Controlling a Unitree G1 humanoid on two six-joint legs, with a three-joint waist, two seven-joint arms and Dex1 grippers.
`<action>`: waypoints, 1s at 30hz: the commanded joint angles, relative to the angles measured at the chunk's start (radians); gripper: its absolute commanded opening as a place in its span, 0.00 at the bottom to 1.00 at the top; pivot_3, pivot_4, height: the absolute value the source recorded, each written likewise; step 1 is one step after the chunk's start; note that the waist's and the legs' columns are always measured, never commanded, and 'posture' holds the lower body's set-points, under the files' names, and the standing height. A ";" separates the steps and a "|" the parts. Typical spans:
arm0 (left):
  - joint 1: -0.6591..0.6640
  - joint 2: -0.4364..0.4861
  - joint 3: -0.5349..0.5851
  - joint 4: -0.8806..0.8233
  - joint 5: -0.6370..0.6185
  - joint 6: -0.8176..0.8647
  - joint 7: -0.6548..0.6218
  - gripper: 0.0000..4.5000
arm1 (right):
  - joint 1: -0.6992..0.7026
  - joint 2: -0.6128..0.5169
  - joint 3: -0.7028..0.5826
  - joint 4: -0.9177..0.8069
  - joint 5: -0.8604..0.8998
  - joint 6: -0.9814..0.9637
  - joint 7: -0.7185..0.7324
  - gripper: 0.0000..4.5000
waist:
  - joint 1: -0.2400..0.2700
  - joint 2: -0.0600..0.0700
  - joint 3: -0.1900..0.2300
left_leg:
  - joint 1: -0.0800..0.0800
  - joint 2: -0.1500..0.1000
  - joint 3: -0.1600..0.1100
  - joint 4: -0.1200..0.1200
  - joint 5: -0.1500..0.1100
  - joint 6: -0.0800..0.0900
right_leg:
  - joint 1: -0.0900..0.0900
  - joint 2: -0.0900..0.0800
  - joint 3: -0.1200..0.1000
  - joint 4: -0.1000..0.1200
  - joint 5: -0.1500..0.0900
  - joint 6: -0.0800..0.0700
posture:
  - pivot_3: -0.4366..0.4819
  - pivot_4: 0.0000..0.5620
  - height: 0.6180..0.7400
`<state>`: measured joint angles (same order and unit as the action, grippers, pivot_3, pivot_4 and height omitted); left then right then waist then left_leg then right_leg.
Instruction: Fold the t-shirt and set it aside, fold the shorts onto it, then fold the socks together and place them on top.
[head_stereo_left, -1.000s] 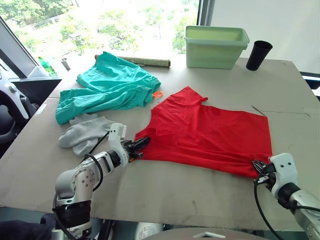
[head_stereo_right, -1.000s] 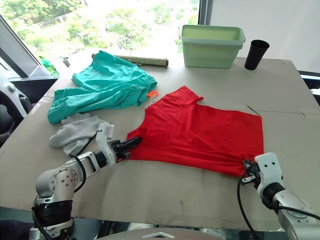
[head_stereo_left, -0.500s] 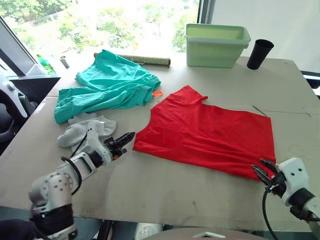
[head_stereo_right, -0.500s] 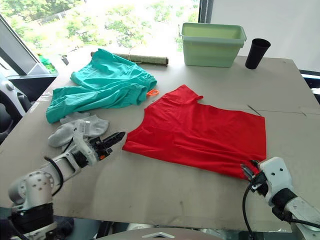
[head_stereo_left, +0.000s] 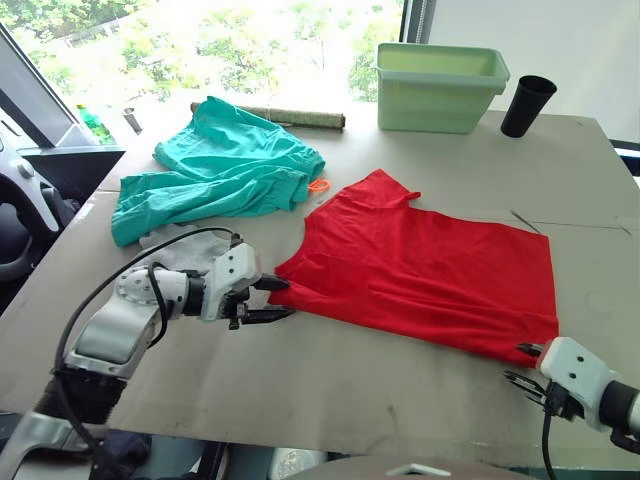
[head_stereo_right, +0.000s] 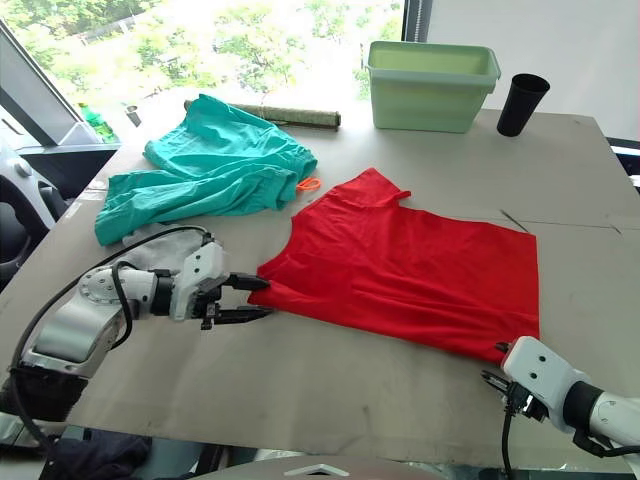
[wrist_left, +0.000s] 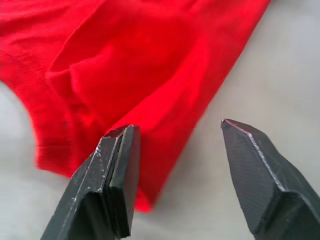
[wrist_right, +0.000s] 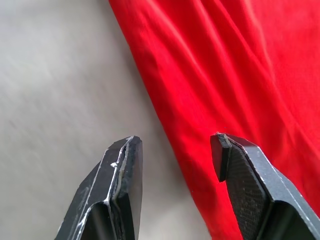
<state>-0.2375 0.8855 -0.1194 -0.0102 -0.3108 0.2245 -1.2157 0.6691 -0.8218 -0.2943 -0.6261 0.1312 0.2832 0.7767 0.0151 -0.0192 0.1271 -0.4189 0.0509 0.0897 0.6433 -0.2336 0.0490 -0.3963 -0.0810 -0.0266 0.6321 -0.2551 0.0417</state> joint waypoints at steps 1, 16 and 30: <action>-0.036 -0.006 -0.037 0.073 0.079 -0.119 -0.042 0.63 | -0.042 -0.018 -0.031 0.031 -0.002 0.007 0.020 0.52 | -0.002 0.000 0.000 | 0.000 0.000 0.000 0.000 0.000 0.000 | 0.000 0.001 -0.001 -0.001 0.000 0.000 | 0.48 0.27 1.00; 0.281 0.079 0.085 -0.208 -0.072 0.053 -0.108 0.01 | -0.052 -0.124 -0.033 0.051 0.058 0.084 0.221 0.00 | -0.001 -0.001 0.000 | 0.001 0.003 0.001 0.001 -0.001 0.002 | 0.002 0.009 -0.002 0.000 0.000 0.001 | 0.48 0.27 1.00; 0.254 0.064 0.366 -0.256 -0.493 0.538 0.046 0.51 | 0.055 0.072 -0.273 -0.154 0.305 0.099 0.222 0.44 | 0.002 -0.001 0.003 | 0.002 0.004 -0.003 0.006 -0.001 0.001 | 0.003 0.004 -0.006 0.004 -0.002 0.004 | 0.48 0.27 1.00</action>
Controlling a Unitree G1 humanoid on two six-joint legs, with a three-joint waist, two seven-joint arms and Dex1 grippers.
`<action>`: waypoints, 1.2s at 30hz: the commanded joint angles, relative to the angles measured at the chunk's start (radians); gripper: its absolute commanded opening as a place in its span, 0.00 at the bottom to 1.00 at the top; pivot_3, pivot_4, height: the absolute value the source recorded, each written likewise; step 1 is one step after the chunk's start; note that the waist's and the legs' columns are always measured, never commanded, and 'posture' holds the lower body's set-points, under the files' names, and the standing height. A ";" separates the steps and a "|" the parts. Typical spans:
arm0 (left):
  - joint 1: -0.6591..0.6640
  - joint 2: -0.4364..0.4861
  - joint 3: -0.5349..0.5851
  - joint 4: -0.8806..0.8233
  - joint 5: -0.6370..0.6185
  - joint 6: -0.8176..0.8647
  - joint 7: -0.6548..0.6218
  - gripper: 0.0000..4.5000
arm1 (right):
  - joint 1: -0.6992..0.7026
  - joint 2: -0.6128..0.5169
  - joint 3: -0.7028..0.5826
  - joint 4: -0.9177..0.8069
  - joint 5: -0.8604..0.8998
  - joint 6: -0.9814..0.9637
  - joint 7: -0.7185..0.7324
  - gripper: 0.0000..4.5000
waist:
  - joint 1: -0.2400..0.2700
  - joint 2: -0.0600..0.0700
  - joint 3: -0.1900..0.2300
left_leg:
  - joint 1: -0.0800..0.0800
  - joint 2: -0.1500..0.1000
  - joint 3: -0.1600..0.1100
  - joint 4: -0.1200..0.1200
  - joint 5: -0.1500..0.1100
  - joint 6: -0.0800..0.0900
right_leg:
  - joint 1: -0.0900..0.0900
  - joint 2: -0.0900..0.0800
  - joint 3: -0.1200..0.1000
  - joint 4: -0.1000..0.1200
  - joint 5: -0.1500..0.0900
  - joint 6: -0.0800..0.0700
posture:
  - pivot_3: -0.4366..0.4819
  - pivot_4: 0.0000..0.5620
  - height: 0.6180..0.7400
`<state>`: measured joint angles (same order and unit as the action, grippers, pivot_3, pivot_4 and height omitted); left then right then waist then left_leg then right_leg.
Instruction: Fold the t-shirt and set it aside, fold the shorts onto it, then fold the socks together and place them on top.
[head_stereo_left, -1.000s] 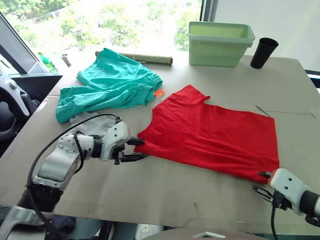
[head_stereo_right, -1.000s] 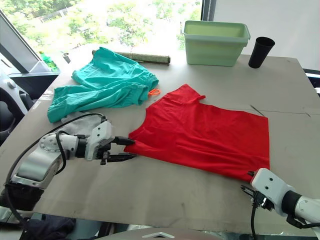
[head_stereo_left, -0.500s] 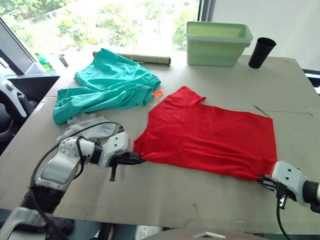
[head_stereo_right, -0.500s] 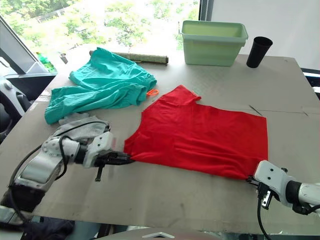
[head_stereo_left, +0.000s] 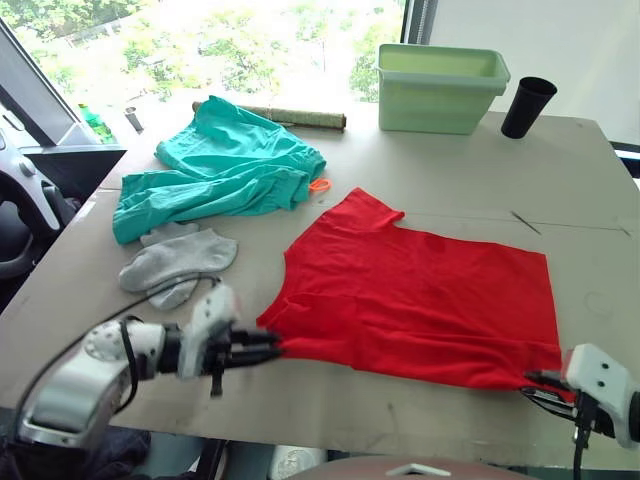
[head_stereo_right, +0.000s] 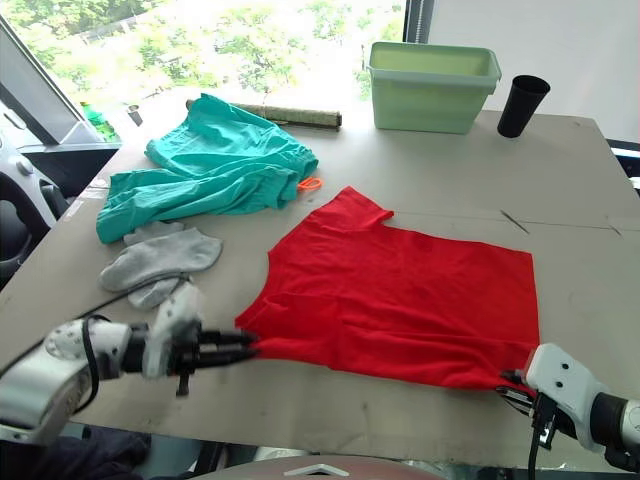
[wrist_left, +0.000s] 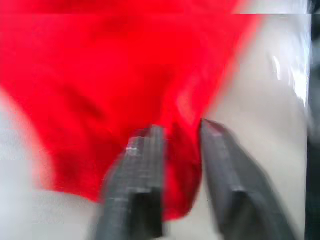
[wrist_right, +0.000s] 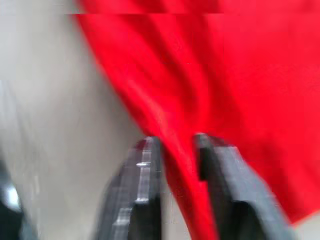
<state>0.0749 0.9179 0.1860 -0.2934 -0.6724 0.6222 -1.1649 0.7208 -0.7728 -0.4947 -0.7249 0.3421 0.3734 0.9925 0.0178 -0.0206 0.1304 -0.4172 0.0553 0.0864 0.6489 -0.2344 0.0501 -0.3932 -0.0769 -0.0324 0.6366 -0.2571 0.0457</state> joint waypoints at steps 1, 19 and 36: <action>-0.100 0.052 0.067 0.052 -0.178 0.210 -0.022 0.58 | 0.001 0.036 -0.086 -0.068 0.136 0.010 0.014 0.51 | -0.002 0.000 0.000 | 0.000 0.000 0.000 0.000 0.000 0.000 | 0.000 0.000 0.000 0.000 0.000 0.000 | 0.48 0.27 1.00; -1.134 -0.420 -0.324 1.056 0.343 0.029 0.321 0.59 | -0.588 0.113 0.289 -0.141 0.278 0.215 -0.421 0.74 | 0.002 -0.014 0.006 | -0.002 -0.011 -0.002 0.004 0.000 0.001 | 0.002 0.007 0.001 0.005 0.003 0.002 | 0.48 0.27 1.00; -1.290 -0.696 -0.357 1.565 0.661 -0.388 0.410 0.42 | -0.586 0.168 0.390 -0.215 0.166 0.262 -0.610 0.76 | -0.001 -0.015 0.006 | -0.013 -0.014 -0.009 0.011 0.000 0.001 | -0.003 0.005 -0.005 0.006 0.004 0.006 | 0.48 0.27 1.00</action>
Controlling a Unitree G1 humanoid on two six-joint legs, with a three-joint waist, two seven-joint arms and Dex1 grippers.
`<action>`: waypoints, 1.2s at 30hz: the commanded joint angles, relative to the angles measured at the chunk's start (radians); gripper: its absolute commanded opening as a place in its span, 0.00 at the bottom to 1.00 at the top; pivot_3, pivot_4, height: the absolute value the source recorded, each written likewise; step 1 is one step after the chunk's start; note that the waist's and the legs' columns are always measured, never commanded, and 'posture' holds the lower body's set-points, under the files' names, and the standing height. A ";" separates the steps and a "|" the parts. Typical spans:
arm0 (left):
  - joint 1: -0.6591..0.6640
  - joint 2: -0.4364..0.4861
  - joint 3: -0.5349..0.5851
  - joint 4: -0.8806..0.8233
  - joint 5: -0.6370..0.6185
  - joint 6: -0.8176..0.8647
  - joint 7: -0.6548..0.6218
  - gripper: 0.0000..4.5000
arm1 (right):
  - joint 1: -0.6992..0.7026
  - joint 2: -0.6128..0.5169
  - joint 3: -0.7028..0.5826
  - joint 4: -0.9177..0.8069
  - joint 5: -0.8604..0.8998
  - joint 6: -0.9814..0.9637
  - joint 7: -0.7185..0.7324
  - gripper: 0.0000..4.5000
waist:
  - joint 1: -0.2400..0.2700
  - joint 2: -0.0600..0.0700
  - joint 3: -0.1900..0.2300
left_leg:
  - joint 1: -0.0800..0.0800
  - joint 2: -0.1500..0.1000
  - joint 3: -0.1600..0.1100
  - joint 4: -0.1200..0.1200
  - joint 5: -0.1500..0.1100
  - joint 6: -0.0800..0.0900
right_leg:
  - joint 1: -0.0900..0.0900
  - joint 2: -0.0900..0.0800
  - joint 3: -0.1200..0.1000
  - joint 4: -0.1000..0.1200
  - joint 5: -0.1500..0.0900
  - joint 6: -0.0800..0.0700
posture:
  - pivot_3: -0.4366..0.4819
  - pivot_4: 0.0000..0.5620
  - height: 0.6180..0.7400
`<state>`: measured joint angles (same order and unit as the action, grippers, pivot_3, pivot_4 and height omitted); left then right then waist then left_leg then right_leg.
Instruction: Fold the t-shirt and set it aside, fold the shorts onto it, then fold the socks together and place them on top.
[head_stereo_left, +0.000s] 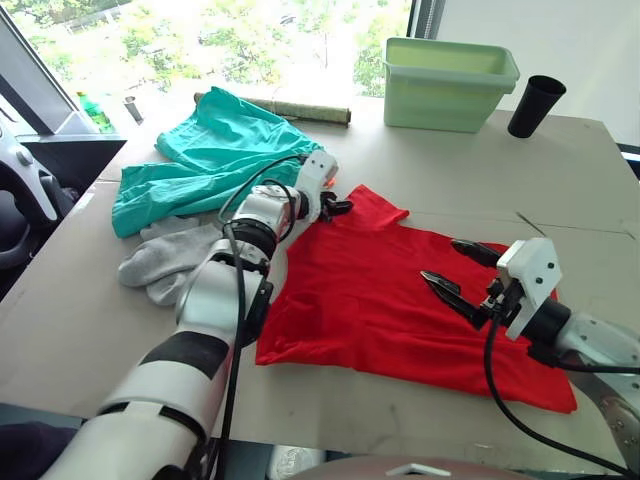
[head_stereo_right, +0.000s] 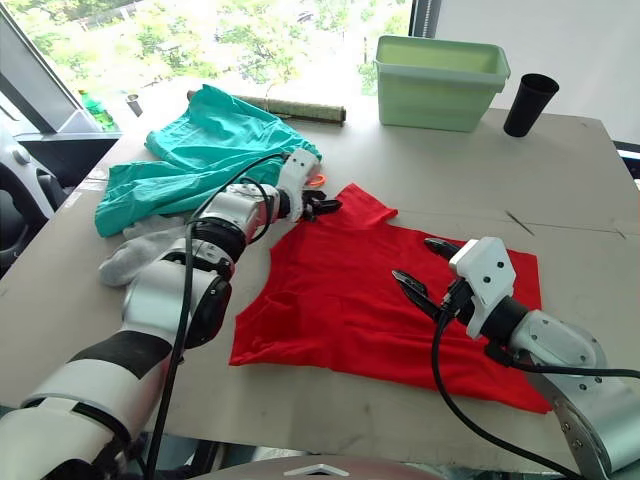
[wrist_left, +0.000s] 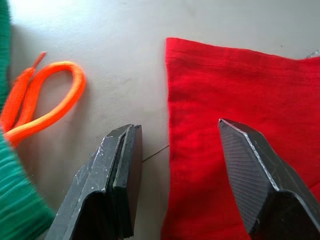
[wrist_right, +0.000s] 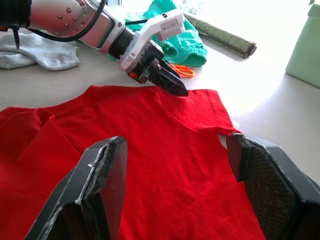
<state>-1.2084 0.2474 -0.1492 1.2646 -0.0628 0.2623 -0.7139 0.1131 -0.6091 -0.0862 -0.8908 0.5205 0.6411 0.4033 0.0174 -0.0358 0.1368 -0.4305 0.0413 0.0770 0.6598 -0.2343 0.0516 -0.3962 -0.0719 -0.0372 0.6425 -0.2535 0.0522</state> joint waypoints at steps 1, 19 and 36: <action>-0.001 -0.032 -0.025 0.007 0.063 -0.031 -0.051 0.33 | 0.033 0.006 -0.019 -0.054 -0.017 -0.007 -0.025 0.76 | 0.000 0.000 0.000 | 0.000 0.000 0.000 0.001 0.000 0.000 | 0.000 0.000 0.000 0.000 0.000 0.000 | 0.48 0.27 1.00; 0.187 0.270 -0.222 -0.182 0.473 -1.165 0.052 0.00 | 0.121 0.040 0.011 -0.045 -0.098 -0.060 -0.024 0.76 | -0.002 0.001 0.000 | 0.000 0.005 -0.001 0.004 0.000 0.000 | 0.000 0.001 -0.001 0.003 0.000 -0.001 | 0.48 0.27 1.00; 0.254 0.248 0.055 -0.150 -0.007 -0.354 -0.607 0.89 | 0.162 0.031 0.000 -0.006 -0.115 -0.091 0.040 0.76 | -0.014 0.002 -0.001 | 0.000 0.006 0.000 0.011 -0.001 0.002 | 0.002 0.000 -0.003 0.006 0.001 0.001 | 0.48 0.27 1.00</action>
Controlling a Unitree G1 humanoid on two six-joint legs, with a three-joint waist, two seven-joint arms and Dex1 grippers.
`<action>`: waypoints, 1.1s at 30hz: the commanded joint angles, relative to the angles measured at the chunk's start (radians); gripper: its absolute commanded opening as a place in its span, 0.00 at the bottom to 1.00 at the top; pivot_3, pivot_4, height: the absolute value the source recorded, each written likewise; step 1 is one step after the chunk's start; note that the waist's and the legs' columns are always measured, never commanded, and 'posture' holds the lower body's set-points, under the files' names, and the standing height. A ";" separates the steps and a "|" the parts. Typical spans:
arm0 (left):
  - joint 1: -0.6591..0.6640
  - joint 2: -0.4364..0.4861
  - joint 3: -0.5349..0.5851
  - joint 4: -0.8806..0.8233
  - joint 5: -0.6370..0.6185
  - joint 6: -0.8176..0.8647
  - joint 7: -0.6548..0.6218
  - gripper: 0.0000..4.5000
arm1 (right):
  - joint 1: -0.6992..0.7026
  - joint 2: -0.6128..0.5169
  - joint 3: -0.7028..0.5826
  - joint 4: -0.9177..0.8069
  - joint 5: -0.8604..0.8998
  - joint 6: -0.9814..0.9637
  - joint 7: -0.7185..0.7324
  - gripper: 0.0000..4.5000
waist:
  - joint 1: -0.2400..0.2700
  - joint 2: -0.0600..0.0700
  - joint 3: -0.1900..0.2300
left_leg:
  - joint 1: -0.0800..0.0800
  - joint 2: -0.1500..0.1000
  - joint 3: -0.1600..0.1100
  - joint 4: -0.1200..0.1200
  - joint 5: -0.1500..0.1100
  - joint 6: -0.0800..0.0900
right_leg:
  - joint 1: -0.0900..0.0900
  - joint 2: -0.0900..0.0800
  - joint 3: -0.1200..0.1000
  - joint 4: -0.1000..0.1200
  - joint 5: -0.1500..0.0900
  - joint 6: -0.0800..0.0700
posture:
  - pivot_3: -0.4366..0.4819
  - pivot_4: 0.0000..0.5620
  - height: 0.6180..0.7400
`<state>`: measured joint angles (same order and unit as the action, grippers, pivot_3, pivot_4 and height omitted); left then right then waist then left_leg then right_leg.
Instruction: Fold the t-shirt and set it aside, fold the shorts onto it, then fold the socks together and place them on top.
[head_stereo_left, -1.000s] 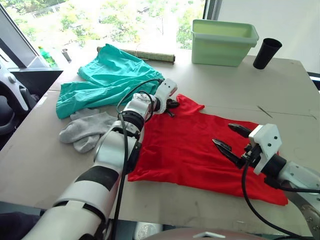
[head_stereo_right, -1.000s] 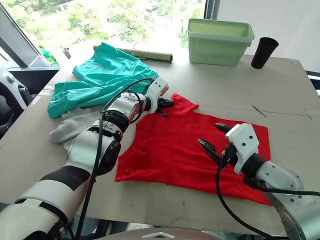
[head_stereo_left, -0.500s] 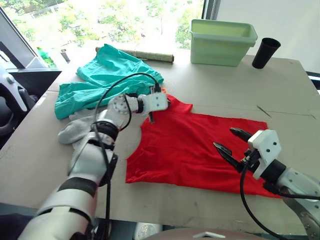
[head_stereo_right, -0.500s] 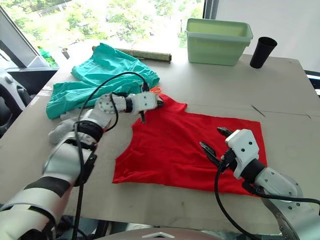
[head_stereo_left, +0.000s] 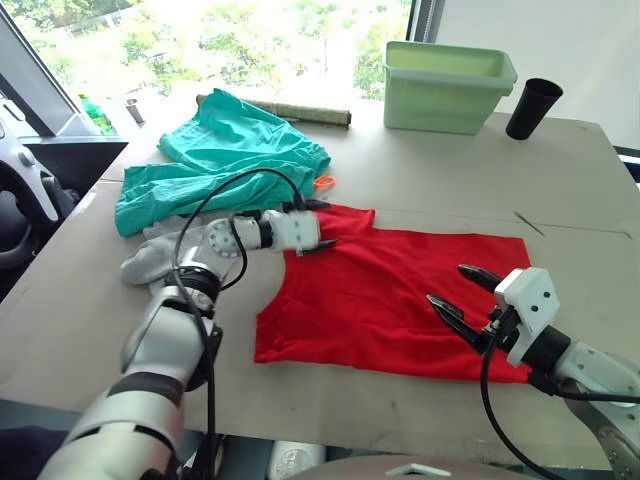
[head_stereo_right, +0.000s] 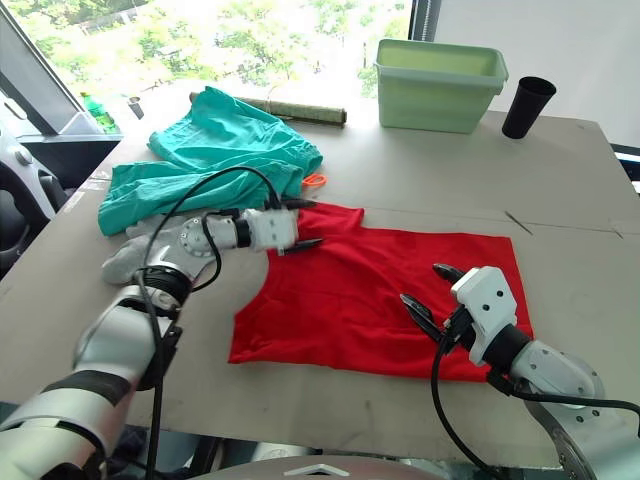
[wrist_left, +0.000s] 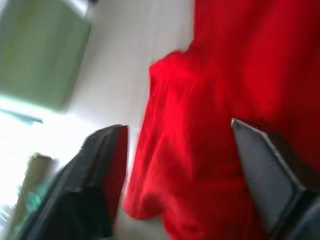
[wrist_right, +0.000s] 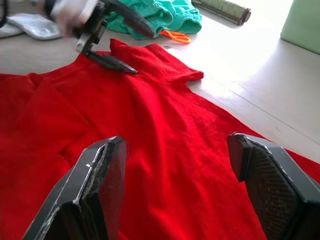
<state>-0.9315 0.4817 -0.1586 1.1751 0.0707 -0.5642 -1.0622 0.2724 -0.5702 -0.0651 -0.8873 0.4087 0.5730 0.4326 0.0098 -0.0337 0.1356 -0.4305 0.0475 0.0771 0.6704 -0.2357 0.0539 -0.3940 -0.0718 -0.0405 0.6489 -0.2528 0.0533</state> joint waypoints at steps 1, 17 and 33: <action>-0.058 0.018 0.083 -0.070 -0.163 0.657 -0.272 0.89 | 0.000 -0.008 -0.019 -0.007 -0.005 -0.023 0.013 0.76 | -0.011 0.000 0.000 | 0.001 -0.002 0.000 0.000 0.000 0.000 | 0.000 0.001 0.001 0.001 0.000 0.000 | 0.48 0.27 1.00; -0.275 0.005 0.168 -0.086 -0.166 1.280 0.108 0.89 | 0.002 -0.008 -0.004 -0.043 -0.003 -0.016 0.040 0.76 | -0.016 -0.002 0.000 | 0.000 -0.002 -0.003 0.000 0.000 0.000 | -0.001 0.001 0.001 0.005 0.000 0.001 | 0.48 0.27 1.00; -0.144 -0.148 0.036 -0.125 -0.012 1.071 0.312 0.59 | 0.033 -0.009 -0.021 -0.067 -0.002 -0.010 0.033 0.76 | 0.009 0.002 -0.004 | 0.002 -0.005 -0.003 0.000 0.000 0.000 | 0.001 -0.001 0.002 0.005 0.000 0.000 | 0.48 0.27 1.00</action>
<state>-1.1147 0.3597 -0.0970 1.0403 0.0423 0.5146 -0.7633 0.2994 -0.5752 -0.0617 -0.9062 0.4023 0.5747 0.4701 0.0187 -0.0313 0.1312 -0.4281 0.0426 0.0744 0.6705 -0.2356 0.0538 -0.3927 -0.0733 -0.0382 0.6537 -0.2531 0.0537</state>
